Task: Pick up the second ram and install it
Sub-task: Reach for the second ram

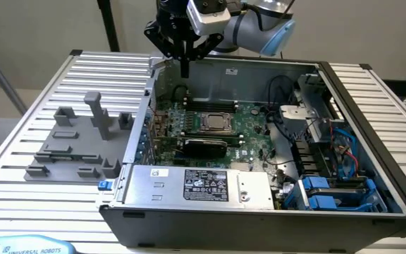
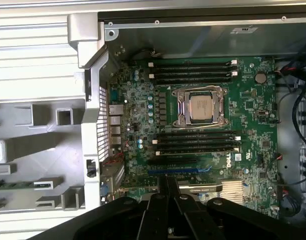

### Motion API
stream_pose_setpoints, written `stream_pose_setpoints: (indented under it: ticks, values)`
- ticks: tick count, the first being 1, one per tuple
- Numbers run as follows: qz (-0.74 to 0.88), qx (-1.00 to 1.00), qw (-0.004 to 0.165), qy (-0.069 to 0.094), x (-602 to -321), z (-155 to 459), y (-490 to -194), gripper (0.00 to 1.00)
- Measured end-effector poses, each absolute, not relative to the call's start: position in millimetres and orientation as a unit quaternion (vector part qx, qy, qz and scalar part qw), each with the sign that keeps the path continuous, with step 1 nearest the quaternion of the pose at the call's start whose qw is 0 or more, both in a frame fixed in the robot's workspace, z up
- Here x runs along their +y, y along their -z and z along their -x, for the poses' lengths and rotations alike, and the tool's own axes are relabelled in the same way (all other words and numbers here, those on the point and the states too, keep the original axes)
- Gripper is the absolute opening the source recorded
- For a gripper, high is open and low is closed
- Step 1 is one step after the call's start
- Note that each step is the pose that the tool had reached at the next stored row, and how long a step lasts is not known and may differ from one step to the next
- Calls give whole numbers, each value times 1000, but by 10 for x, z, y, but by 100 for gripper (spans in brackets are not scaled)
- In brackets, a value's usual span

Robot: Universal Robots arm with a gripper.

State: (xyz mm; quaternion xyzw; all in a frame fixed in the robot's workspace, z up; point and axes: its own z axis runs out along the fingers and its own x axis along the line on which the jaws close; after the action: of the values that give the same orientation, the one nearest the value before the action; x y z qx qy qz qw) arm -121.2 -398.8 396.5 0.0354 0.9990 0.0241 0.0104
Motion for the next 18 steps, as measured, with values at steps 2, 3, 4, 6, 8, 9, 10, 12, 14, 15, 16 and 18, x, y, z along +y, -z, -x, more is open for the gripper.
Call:
stream_pose_setpoints:
  ticks: [2,3,4,6,8,9,10,12,14,15,16,18]
  values:
    - [-35,999,10,-24,-3988,1212,-3965,11]
    - [-35,999,10,-24,-3988,1212,-3965,11]
    - [-35,999,10,-24,-3988,1212,-3966,11]
    - [-35,999,10,-24,-3988,1237,-3968,11]
    - [-35,999,10,-24,-3994,1316,-3966,11]
    - [-35,999,10,-24,-3999,1361,-3965,11]
    - [-35,999,10,-24,-4004,1406,-3964,11]
    - [-35,999,10,-24,-4014,1497,-3961,11]
    - [-35,999,10,-24,-4024,1589,-3959,11]
    - [-35,999,10,-24,-4029,1632,-3956,11]
    - [-35,999,10,-24,-4034,1678,-3954,11]
    - [-35,999,10,-24,-4043,1769,-3950,11]
